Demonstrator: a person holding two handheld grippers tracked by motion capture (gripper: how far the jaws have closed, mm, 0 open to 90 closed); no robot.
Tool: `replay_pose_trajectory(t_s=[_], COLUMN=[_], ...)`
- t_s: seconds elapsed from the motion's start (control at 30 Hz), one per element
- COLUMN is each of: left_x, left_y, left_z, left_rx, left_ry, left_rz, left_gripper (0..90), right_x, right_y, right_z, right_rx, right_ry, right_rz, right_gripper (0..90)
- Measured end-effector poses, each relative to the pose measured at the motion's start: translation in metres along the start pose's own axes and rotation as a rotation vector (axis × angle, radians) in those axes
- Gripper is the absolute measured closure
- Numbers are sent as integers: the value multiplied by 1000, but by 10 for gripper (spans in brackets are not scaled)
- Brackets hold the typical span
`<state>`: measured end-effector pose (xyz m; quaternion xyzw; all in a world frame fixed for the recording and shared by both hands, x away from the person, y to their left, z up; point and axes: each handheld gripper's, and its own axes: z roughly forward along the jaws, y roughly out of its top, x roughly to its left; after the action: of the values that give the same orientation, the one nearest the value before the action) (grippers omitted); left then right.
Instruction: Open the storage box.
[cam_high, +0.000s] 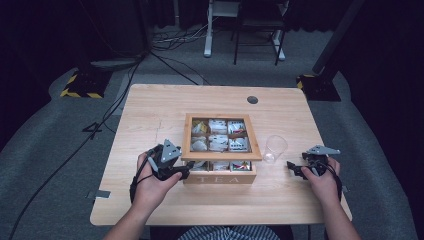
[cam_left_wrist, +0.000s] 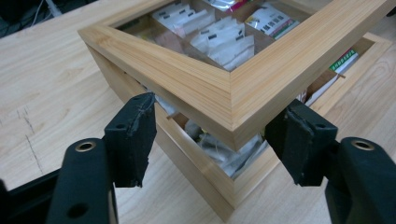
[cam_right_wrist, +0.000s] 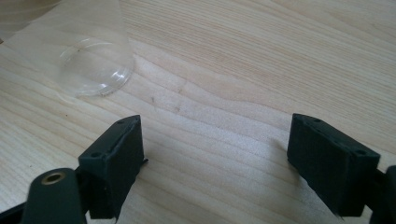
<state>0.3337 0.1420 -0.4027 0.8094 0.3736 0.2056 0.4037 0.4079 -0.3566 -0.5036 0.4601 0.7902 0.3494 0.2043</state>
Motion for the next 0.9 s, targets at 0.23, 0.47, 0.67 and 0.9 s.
replay_pose_trajectory(t_s=[0.23,0.47,0.67,0.9], left_x=[4,8,16,19], left_y=[10,21,30,40], left_z=[-1,1,1,-2], left_rx=[-30,-61,-76,-102], left_ry=[9,22,31,48], left_rz=[21,33,34,53], left_gripper=[339,345,372,443], right_x=[1,3,6,26], right_y=[-2,-4,-8,-5], right_z=[-2,-5,-19,-30], right_rx=[-1,1,36,55], right_ry=[-8,-15,22,91], right_rz=[9,15,41,16], right_gripper=[190,190,302,317])
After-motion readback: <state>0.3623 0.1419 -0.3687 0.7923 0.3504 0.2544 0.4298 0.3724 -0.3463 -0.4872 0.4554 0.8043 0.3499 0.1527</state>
